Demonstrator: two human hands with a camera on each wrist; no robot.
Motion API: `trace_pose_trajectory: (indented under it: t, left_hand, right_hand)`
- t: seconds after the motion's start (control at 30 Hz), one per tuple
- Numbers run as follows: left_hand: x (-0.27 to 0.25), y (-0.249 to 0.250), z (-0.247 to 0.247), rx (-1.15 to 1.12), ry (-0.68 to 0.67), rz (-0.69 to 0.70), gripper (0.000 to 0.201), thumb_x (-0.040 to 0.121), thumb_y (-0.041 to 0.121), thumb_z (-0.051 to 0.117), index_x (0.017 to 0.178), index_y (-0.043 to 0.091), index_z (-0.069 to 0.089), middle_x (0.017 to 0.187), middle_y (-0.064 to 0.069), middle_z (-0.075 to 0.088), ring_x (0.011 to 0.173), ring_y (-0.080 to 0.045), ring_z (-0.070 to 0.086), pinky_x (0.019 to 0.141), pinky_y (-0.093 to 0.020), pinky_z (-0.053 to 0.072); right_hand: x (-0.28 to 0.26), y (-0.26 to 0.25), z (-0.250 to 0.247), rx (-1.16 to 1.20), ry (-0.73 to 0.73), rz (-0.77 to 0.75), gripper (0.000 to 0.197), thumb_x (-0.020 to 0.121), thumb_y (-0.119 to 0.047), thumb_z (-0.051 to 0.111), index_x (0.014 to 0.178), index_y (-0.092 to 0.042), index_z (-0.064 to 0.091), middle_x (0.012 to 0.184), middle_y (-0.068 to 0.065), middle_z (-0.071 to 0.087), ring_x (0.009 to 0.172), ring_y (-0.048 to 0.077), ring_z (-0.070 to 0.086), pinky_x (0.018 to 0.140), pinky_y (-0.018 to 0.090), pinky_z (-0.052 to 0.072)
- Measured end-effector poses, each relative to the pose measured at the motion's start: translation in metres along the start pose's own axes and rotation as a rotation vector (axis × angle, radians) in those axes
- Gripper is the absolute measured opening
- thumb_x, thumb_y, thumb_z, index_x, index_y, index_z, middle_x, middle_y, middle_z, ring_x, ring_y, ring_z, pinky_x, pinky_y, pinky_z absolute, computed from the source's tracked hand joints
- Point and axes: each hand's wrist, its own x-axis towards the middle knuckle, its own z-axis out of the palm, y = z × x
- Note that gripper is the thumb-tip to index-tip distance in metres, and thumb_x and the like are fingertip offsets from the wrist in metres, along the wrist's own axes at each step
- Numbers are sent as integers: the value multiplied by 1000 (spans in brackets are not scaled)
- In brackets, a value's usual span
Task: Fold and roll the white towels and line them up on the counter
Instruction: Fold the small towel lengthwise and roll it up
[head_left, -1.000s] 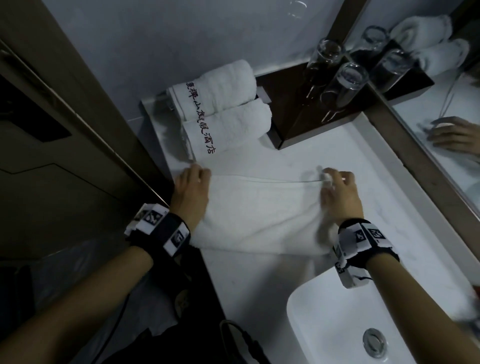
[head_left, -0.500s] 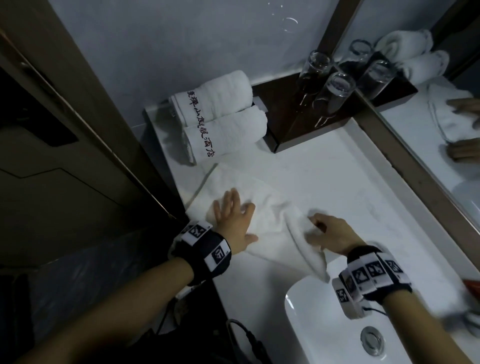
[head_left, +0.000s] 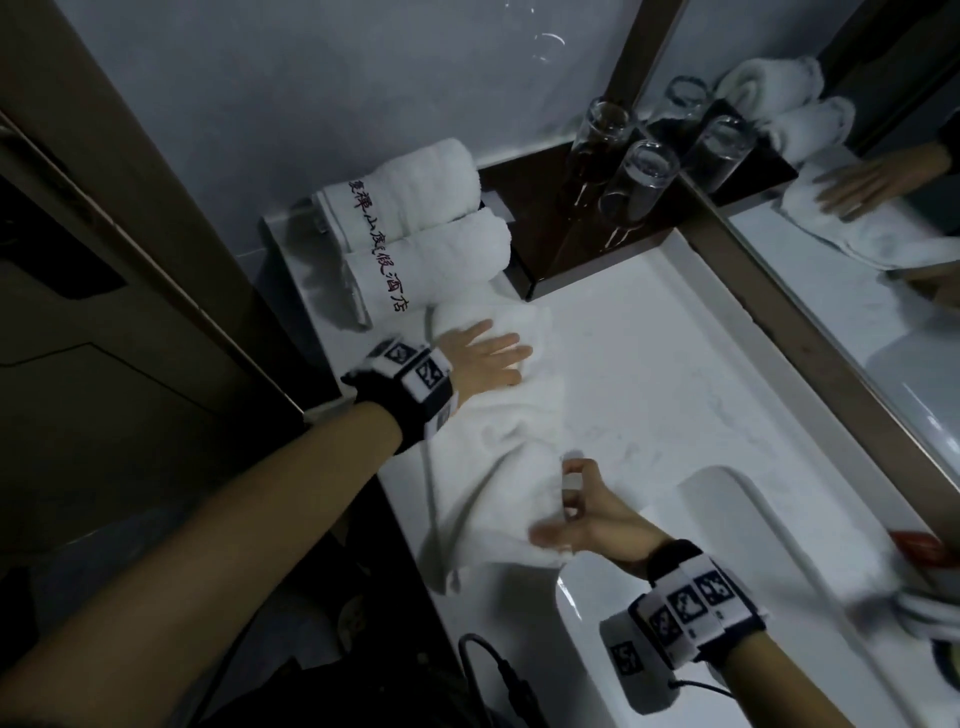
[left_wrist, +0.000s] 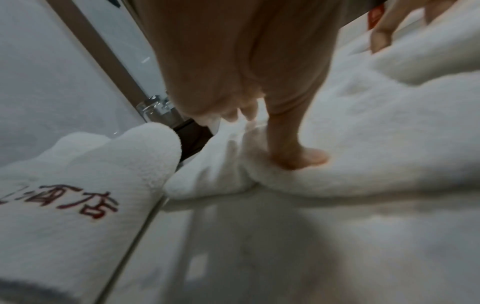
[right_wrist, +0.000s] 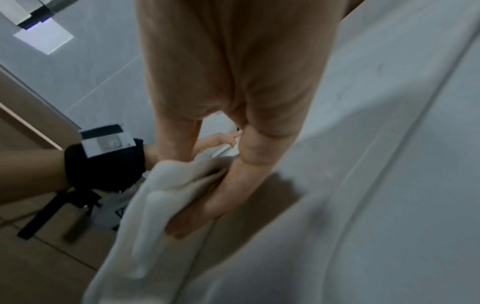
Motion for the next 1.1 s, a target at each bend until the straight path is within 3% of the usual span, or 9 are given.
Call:
trace_pose_trajectory:
  t: [0.1,0.33,0.47,0.57,0.67,0.77,0.87,0.97,1.1]
  left_hand:
    - [-23,33,10,-107,192,-94,63,82,0,16,144,13,19,157,-11,-3,145,-27,2,117,-41,2]
    - [-70,122,68,-586,427,-266,34,91,30,39,118,11,45,120,-8,46,107,-27,50,94,-38,38]
    - [-83,142,81,-618,389,-226,85,69,67,41,135,14,32,133,-1,39,122,-21,36,106,-34,25]
    - [-80,156,84,-535,356,-277,94,71,53,57,144,14,13,143,-3,25,128,-24,26,107,-37,15]
    - [-77,163,81,-482,332,-293,87,73,30,56,144,11,7,147,-8,16,130,-27,18,109,-40,11]
    - [-81,165,80,-453,257,-228,81,73,16,52,143,13,11,149,-10,10,134,-28,11,111,-42,9]
    - [-89,161,81,-407,279,-185,66,74,8,47,137,15,26,145,-8,20,133,-26,20,108,-38,17]
    - [-98,157,83,-349,285,-100,52,76,6,46,127,11,36,130,-9,36,120,-25,35,98,-34,24]
    - [-112,140,81,-493,202,-1,46,85,4,45,131,7,44,124,-14,45,117,-25,40,99,-31,30]
  right_hand:
    - [1,6,11,138,54,-17,71,70,5,75,117,-16,27,105,18,57,87,23,62,62,30,54]
    - [-5,14,22,217,144,-37,58,79,4,66,116,-18,27,105,19,56,86,25,62,61,33,56]
    - [-13,20,21,276,217,-119,62,79,6,65,115,-27,27,99,18,60,79,21,62,60,30,56]
    - [-23,25,18,231,238,-225,48,74,-5,74,102,-30,45,101,8,62,81,17,61,66,26,53]
    - [-36,29,15,-58,237,-281,51,54,-30,86,99,-27,62,114,-9,60,99,7,56,79,18,45]
    - [-38,41,11,-318,259,-323,56,59,-10,87,107,-18,60,116,4,54,100,25,58,88,32,50]
    - [-44,50,17,-642,411,-482,37,74,-7,75,106,-14,59,123,4,42,91,20,53,75,29,52]
    - [-44,59,23,-1179,505,-770,41,59,-6,83,96,-7,68,119,13,60,83,25,65,56,27,53]
    - [-48,53,24,-1346,500,-966,26,57,-13,85,80,-10,73,104,3,71,100,22,67,73,25,56]
